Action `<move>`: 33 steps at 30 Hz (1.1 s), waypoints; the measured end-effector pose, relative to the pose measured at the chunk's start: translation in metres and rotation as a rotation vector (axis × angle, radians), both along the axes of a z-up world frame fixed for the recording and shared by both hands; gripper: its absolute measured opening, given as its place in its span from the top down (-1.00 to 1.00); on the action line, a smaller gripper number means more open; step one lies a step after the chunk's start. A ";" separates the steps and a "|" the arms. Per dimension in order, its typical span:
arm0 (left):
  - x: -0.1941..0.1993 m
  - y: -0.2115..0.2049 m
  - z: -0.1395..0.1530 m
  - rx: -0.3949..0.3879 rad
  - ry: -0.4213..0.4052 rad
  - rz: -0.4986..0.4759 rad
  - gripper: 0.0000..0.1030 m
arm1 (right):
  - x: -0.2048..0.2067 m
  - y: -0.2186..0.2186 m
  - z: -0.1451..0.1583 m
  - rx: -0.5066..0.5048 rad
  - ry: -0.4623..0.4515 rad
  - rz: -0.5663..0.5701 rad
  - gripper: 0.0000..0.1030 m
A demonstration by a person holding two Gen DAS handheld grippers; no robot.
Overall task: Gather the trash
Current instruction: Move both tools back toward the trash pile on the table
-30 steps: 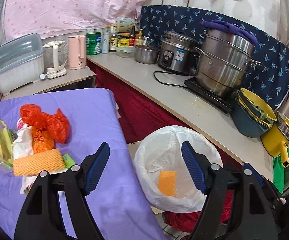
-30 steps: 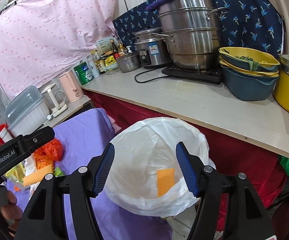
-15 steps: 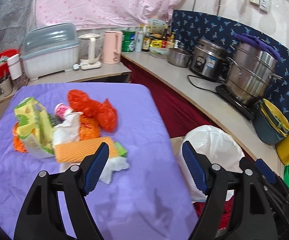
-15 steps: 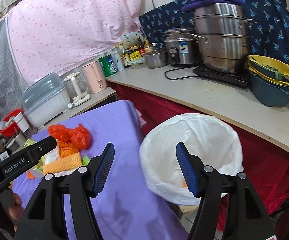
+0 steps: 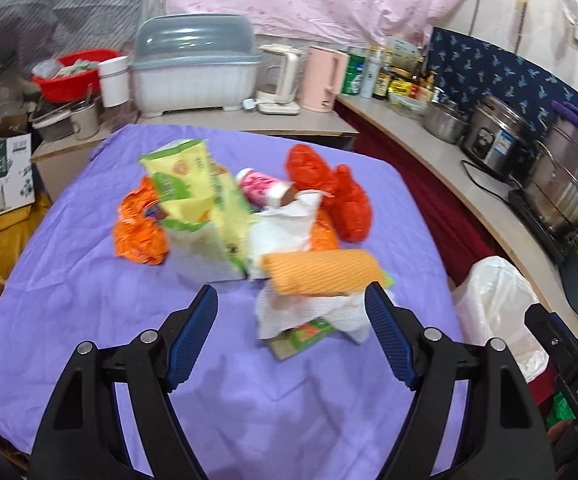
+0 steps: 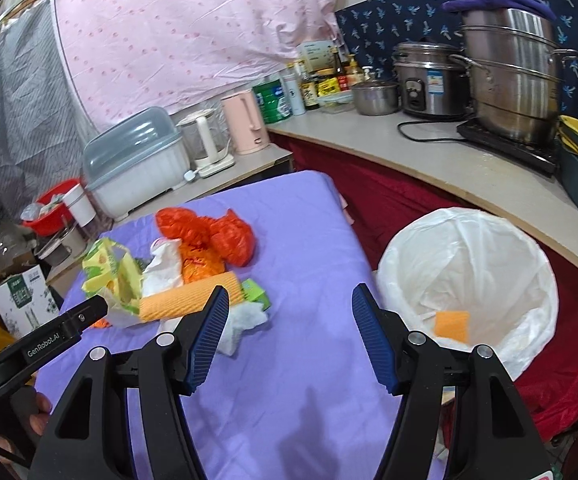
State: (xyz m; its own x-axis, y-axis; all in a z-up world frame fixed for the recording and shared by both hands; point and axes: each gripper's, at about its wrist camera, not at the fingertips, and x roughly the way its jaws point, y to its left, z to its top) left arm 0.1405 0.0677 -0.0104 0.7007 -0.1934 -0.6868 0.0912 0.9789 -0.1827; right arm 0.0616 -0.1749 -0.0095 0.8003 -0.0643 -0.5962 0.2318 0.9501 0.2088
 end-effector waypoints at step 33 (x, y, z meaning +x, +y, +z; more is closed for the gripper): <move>0.038 0.091 -0.051 -0.056 0.082 0.133 -0.62 | 0.113 0.110 -0.097 0.058 0.174 0.206 -0.20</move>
